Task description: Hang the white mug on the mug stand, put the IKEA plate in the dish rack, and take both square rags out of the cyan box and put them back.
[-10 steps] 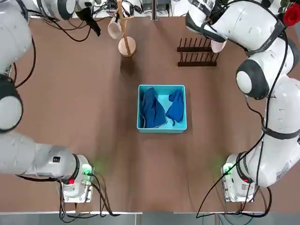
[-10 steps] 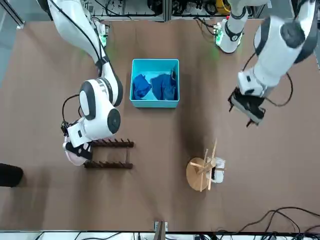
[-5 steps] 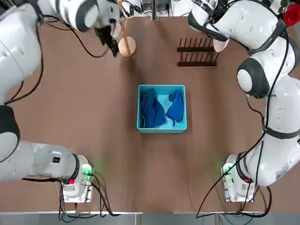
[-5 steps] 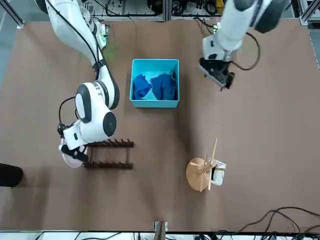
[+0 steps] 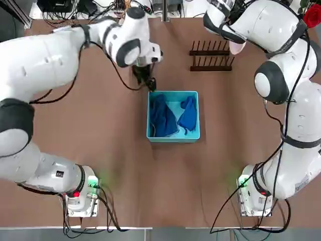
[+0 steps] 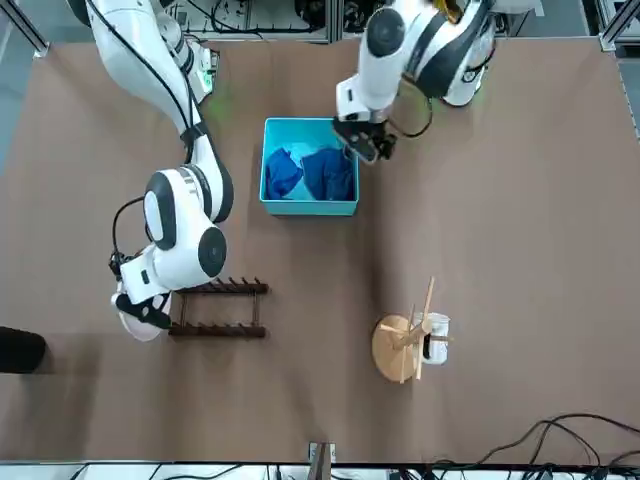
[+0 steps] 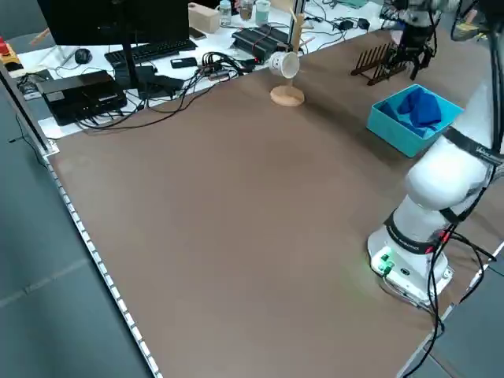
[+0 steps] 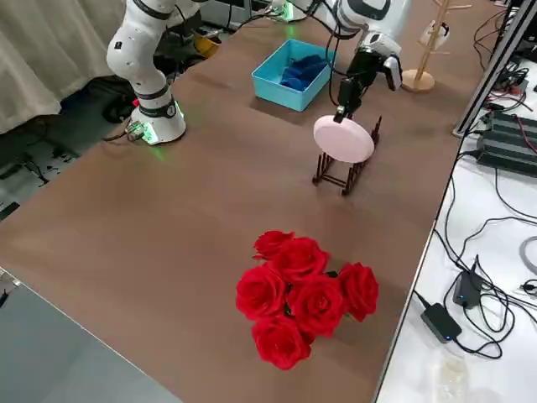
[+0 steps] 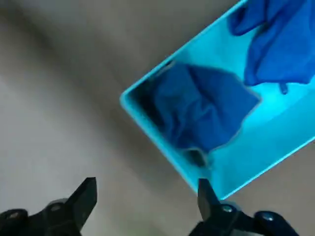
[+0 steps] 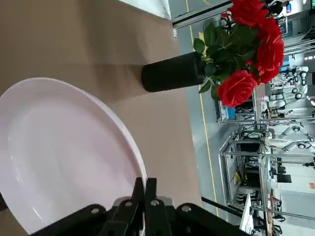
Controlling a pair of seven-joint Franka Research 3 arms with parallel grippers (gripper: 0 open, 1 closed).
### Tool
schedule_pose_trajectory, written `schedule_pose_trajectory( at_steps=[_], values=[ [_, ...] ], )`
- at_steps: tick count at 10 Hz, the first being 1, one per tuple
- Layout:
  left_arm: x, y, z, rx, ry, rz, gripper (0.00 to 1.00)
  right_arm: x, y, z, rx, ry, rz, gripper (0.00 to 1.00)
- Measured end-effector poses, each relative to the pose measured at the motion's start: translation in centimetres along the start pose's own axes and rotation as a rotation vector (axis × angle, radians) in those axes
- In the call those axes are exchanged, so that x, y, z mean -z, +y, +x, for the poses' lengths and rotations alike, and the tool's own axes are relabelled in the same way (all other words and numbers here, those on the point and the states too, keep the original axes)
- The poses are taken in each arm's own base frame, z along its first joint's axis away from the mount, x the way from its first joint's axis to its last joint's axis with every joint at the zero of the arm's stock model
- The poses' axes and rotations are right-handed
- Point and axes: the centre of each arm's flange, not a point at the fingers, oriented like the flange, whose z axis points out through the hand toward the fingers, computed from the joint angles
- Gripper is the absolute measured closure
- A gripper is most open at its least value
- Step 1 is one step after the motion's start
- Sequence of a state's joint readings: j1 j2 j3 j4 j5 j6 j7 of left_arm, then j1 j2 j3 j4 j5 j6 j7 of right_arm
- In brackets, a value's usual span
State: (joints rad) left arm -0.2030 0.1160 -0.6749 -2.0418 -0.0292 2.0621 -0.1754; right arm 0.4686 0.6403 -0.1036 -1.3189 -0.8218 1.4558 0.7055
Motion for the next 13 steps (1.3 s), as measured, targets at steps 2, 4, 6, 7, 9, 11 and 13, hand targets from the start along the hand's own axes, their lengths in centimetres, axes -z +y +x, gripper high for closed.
schedule_pose_trajectory(
  at_steps=[2,4,6,7,9,11,13],
  values=[
    [-4.4,3.2,1.4,0.019,0.008,-0.054,0.04,-0.7,-1.0,-0.4,-0.006,0.001,-0.003,0.97],
    [-9.4,5.7,2.4,0.006,0.016,-0.03,0.01,-1.1,-1.8,-0.9,-0.007,0.0,-0.008,0.97],
    [-13.0,6.1,4.2,0.015,0.013,0.006,0.01,-1.3,-2.6,-1.4,-0.018,0.002,-0.011,0.97],
    [-14.3,5.4,5.3,0.034,0.027,0.01,0.01,-1.3,-2.8,-1.6,-0.027,0.003,-0.012,0.97],
    [-16.4,4.8,6.0,0.075,0.024,0.002,0.02,-1.3,-3.7,-2.2,-0.033,0.005,-0.019,0.97],
    [-18.0,5.5,5.9,0.117,0.02,0.003,0.03,-1.3,-5.2,-2.8,-0.042,0.009,-0.029,0.97],
    [-19.6,6.0,5.6,0.137,0.009,0.011,0.06,-1.5,-6.0,-3.2,-0.043,0.008,-0.037,0.97]
  ],
)
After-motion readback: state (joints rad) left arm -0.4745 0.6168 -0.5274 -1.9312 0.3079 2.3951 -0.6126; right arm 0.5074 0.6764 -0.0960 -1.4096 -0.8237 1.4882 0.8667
